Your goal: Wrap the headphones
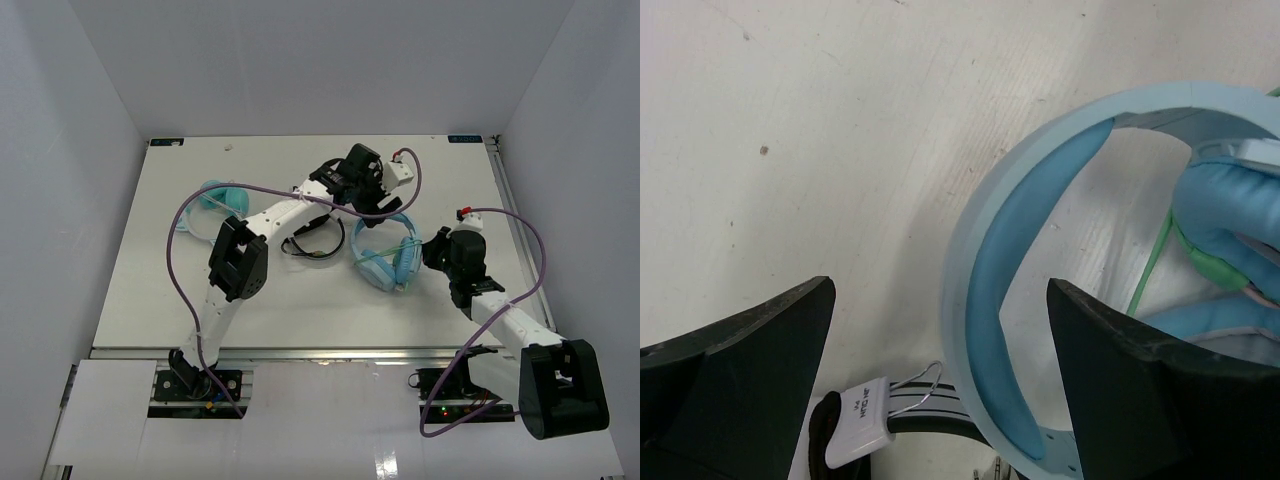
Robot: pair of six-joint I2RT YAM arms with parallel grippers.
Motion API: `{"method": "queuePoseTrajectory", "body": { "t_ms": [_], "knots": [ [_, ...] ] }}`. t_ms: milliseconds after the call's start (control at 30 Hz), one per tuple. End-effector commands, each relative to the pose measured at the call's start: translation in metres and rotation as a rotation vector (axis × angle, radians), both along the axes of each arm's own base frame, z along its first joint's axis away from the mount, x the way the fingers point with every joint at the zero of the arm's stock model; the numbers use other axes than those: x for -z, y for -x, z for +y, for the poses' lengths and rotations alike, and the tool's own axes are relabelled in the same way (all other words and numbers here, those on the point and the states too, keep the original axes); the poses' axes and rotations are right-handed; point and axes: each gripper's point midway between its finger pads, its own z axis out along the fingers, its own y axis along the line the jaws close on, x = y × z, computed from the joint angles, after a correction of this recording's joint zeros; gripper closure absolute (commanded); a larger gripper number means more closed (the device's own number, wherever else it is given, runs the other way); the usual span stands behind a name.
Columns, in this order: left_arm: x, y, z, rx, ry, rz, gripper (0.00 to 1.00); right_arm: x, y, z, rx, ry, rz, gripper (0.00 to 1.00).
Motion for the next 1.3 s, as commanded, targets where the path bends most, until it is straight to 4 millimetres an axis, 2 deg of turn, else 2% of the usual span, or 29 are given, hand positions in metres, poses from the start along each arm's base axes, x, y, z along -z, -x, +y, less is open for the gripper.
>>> {"method": "queuePoseTrajectory", "body": {
  "t_ms": [0,167,367,467,533,667,800,1000,1267],
  "knots": [
    [-0.058,0.019,0.000,0.035,0.080,-0.012,0.02,-0.009,-0.012,0.000,0.011,-0.019,-0.050,0.92],
    [-0.078,0.013,0.010,-0.031,0.097,-0.043,0.03,-0.001,-0.015,-0.009,0.046,-0.025,-0.019,0.92],
    [-0.092,0.020,0.020,-0.052,0.129,-0.072,0.05,0.007,-0.020,-0.017,0.068,-0.040,0.007,0.91],
    [-0.095,0.019,0.023,-0.076,0.129,-0.084,0.05,0.011,-0.021,-0.018,0.066,-0.047,0.015,0.89],
    [-0.098,0.018,0.027,-0.101,0.131,-0.089,0.05,0.012,-0.023,-0.020,0.069,-0.047,0.018,0.84],
    [-0.101,0.018,0.036,-0.143,0.132,-0.098,0.06,0.012,-0.023,-0.022,0.079,-0.053,0.024,0.76],
    [-0.102,0.015,0.049,-0.211,0.121,-0.124,0.06,0.016,-0.023,-0.028,0.104,-0.065,0.042,0.72],
    [-0.094,0.021,0.057,-0.224,0.111,-0.112,0.06,0.017,-0.022,-0.030,0.113,-0.073,0.051,0.67],
    [-0.112,0.032,0.070,-0.263,0.159,-0.131,0.06,0.010,-0.028,-0.063,0.259,-0.009,0.081,0.60]
  ]
}}
